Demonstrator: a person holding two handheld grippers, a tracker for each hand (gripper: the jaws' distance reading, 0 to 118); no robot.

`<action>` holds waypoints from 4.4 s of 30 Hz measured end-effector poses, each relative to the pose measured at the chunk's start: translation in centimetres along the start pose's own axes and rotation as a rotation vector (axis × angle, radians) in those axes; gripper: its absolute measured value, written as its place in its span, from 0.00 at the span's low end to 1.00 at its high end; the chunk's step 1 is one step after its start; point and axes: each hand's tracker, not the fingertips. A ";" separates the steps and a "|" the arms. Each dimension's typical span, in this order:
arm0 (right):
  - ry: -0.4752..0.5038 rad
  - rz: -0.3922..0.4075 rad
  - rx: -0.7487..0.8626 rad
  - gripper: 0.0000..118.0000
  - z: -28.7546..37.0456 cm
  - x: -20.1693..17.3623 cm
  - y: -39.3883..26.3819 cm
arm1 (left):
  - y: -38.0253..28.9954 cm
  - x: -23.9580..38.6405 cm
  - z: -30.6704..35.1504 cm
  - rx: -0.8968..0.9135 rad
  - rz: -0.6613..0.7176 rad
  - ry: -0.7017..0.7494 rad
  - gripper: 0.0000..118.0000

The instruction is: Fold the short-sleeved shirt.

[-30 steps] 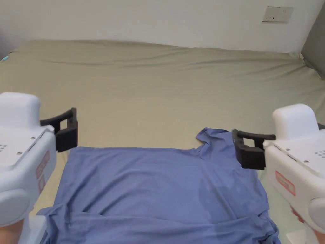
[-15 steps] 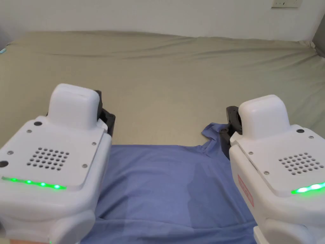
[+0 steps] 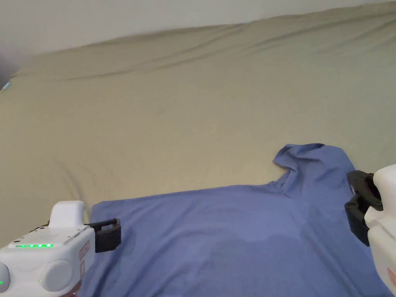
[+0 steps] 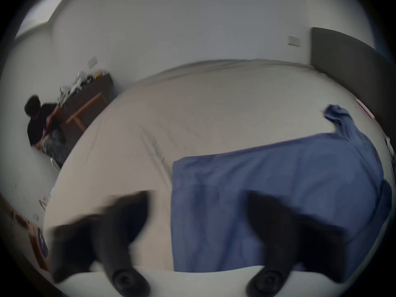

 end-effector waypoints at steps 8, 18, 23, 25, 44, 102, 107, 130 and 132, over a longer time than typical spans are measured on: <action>-0.031 -0.023 -0.087 0.02 -2.0 2.4 -1.2 | 4.7 -2.2 -8.4 -0.066 0.001 0.011 0.93; -0.013 -0.064 -0.147 0.02 -3.8 3.4 -1.4 | 3.1 1.7 -6.9 -0.104 -0.078 -0.045 0.01; -0.019 -0.062 -0.183 0.05 -5.9 5.5 -0.2 | 4.1 1.4 -1.8 0.036 -0.081 -0.043 0.01; 0.000 -0.072 -0.252 0.47 -8.0 6.5 -0.1 | 4.1 1.7 0.9 0.088 -0.117 -0.033 0.01; 0.040 -0.121 -0.562 0.04 -21.4 8.9 -6.7 | -0.3 2.0 8.1 0.127 -0.219 -0.004 0.01; 0.215 0.014 -0.739 0.92 5.1 7.4 -10.2 | -13.1 -2.1 15.1 -0.202 -0.219 -0.106 0.96; 0.141 -0.030 -0.329 0.92 9.8 6.8 -0.7 | -5.5 -1.5 24.5 0.227 -0.018 -0.127 0.94; -0.032 0.045 0.300 0.02 15.5 -5.7 5.1 | -2.1 10.5 34.1 0.740 -0.053 0.020 0.00; -0.036 0.056 0.298 0.02 15.3 -5.8 5.0 | -2.0 10.1 33.8 0.722 -0.059 0.001 0.00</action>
